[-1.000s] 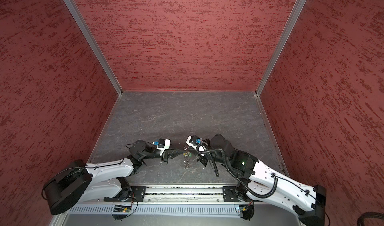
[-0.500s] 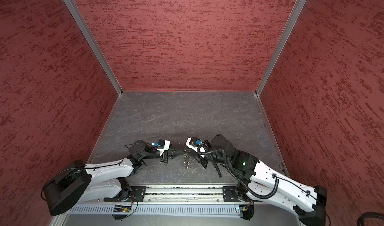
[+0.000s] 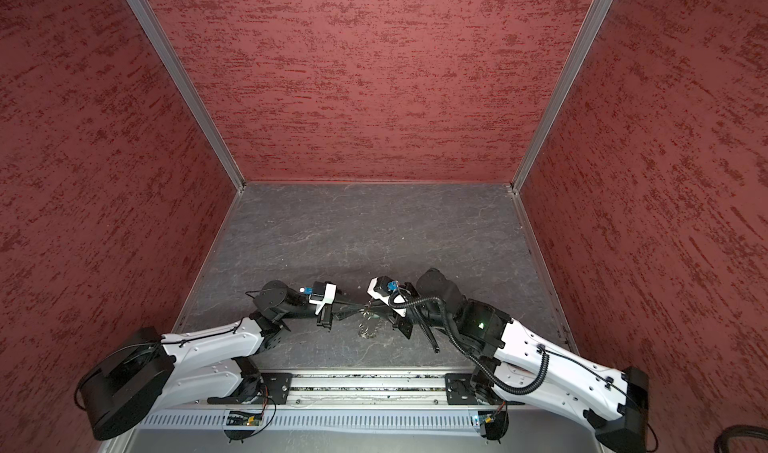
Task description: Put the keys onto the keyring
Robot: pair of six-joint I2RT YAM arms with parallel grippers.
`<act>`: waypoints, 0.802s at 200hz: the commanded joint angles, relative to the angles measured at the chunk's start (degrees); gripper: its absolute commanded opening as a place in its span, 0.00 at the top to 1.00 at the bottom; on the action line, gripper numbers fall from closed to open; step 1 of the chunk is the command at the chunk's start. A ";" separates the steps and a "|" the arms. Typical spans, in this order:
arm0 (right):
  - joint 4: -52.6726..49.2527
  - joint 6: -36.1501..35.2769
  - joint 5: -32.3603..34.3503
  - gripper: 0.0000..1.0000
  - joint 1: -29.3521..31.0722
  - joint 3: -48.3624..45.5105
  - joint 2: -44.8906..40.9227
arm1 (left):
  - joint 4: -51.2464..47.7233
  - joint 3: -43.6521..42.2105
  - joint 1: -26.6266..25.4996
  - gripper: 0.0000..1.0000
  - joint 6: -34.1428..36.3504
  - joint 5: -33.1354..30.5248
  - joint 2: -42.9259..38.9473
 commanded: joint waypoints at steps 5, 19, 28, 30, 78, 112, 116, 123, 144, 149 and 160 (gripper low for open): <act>1.79 -0.30 -2.29 0.90 0.10 0.65 0.72 | 1.43 0.66 -0.09 1.00 0.92 1.98 -0.64; 0.89 -0.47 -2.01 0.96 0.10 1.06 1.06 | 1.09 0.78 -0.12 1.00 1.16 1.91 -0.55; -0.17 -0.62 -1.39 0.98 0.14 1.48 1.33 | 0.36 0.82 -0.11 1.00 1.44 1.78 -0.63; -0.34 -0.64 -1.23 0.98 0.11 1.56 1.38 | 0.21 0.84 -0.08 1.00 1.44 1.81 -0.69; -8.92 -2.98 2.32 1.00 0.10 6.01 3.59 | -26.21 4.70 0.28 0.91 13.39 -1.96 -7.26; -18.03 -5.81 3.46 1.00 0.14 12.31 8.20 | -35.45 6.06 0.16 0.66 16.31 -6.64 -9.23; -18.88 -6.23 3.43 1.00 0.10 12.97 8.89 | -35.80 6.23 0.15 0.65 16.39 -6.67 -9.01; -20.35 -6.95 3.57 1.00 0.14 14.39 10.19 | -36.26 6.45 0.17 0.64 16.51 -6.75 -8.54; -23.82 -9.07 4.21 1.00 0.10 18.06 13.31 | -36.59 7.02 0.20 0.65 16.57 -5.91 -8.14; -24.47 -9.56 4.34 1.00 0.10 18.82 13.86 | -36.94 7.21 0.27 0.65 16.59 -5.71 -8.23; -25.15 -10.40 4.49 1.00 0.12 19.71 14.44 | -37.57 7.39 0.21 0.67 16.53 -5.49 -8.43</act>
